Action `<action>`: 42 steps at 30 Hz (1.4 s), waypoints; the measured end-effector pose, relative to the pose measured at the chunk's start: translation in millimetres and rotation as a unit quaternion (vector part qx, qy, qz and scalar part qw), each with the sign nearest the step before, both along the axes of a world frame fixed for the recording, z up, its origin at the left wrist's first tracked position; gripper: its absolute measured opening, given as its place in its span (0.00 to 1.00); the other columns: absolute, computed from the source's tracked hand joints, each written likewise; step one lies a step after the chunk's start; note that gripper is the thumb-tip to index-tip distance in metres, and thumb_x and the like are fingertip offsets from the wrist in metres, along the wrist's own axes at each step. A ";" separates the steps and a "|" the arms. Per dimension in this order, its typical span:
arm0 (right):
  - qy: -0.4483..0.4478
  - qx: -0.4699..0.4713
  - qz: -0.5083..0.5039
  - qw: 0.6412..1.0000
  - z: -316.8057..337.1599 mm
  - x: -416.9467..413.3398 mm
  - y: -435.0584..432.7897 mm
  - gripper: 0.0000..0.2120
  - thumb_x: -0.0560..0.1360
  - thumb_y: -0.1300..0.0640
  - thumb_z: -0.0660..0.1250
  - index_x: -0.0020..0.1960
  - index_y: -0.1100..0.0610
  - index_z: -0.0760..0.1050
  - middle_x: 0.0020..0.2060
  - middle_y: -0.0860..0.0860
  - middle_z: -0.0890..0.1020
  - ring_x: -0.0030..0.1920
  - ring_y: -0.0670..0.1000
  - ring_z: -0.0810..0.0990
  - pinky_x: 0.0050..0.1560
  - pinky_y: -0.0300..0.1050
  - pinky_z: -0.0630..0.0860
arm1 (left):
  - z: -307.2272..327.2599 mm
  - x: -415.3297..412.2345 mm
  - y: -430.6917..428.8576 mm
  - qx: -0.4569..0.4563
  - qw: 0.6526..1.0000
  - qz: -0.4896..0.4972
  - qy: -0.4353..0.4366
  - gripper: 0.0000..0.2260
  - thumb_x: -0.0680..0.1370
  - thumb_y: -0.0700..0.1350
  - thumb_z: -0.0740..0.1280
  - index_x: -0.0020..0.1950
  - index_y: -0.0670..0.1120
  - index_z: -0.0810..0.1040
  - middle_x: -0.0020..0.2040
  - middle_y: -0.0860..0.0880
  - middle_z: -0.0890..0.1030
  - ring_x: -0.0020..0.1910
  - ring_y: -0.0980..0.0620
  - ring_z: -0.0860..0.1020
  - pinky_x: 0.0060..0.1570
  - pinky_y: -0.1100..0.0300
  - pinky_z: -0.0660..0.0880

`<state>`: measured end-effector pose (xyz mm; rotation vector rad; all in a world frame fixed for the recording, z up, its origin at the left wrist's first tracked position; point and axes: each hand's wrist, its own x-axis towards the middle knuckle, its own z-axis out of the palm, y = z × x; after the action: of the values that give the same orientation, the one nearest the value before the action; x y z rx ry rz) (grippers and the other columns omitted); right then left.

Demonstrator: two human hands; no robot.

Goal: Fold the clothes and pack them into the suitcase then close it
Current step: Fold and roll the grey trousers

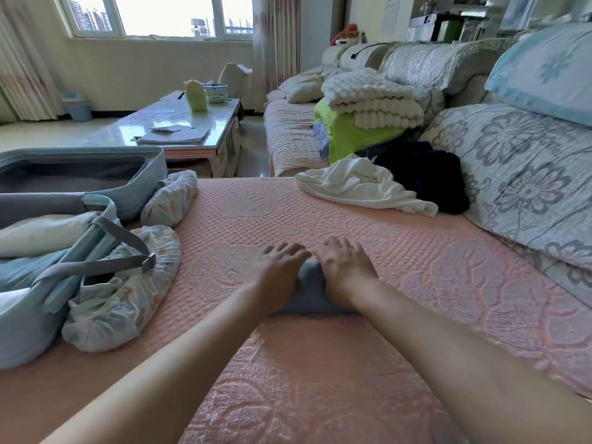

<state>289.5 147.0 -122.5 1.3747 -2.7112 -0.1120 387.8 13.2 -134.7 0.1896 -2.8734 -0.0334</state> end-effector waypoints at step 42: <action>-0.143 0.031 0.064 0.987 -10.7 28.3 9.1 0.32 0.71 0.26 0.52 0.70 0.40 0.66 0.66 0.48 0.71 0.68 0.53 0.68 0.68 0.57 0.62 | -12.9 37.7 -23.9 0.398 0.864 0.307 -0.046 0.25 0.77 0.61 0.65 0.64 0.42 0.74 0.62 0.42 0.76 0.60 0.43 0.76 0.55 0.53 0.72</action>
<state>317.8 156.1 -133.2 1.7001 -2.8541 0.0126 425.5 -10.8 -147.6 1.2587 -2.5529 -1.1009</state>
